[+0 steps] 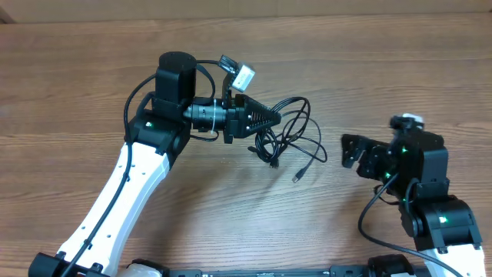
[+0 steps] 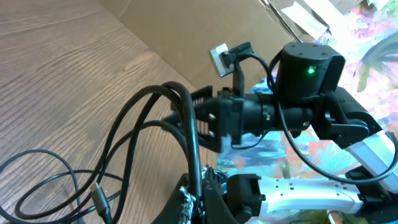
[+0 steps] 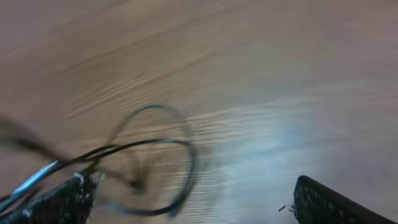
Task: Untangle cables
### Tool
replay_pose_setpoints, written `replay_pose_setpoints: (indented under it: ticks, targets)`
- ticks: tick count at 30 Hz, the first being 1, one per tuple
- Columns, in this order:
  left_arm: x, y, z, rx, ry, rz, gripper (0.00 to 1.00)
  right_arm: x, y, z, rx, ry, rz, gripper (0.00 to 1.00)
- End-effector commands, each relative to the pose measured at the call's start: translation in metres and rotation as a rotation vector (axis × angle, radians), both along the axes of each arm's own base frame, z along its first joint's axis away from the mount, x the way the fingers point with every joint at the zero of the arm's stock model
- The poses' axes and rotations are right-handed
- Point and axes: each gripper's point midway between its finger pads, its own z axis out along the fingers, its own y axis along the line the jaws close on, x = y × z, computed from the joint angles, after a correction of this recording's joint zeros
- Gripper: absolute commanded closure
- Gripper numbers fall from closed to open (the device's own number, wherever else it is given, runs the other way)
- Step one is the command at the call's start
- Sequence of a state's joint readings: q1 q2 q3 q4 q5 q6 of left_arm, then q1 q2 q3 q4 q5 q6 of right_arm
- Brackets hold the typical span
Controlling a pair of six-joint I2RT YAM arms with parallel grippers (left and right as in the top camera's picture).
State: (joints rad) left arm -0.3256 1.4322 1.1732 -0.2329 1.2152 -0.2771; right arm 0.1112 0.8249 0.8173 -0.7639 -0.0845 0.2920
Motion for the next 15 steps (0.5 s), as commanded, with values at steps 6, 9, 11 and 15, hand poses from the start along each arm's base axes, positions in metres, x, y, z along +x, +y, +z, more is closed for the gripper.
replay_pose_setpoints:
  ticks: [6,9,11,15]
  targets:
    - [-0.013,-0.008,0.018,-0.034,-0.068,-0.054,0.96,-0.004,0.047,0.025,0.084,-0.095,0.311,0.0]
    - [-0.023,-0.017,0.021,-0.045,-0.084,-0.094,0.96,-0.004,0.05,0.025,0.093,-0.094,0.322,0.0]
    - [-0.029,-0.023,0.023,-0.051,-0.098,-0.117,0.96,-0.003,0.05,0.025,0.093,-0.094,0.322,0.0]
    - [-0.04,-0.036,0.029,-0.072,-0.148,-0.161,0.96,-0.004,0.06,0.03,0.133,-0.111,0.376,0.0]
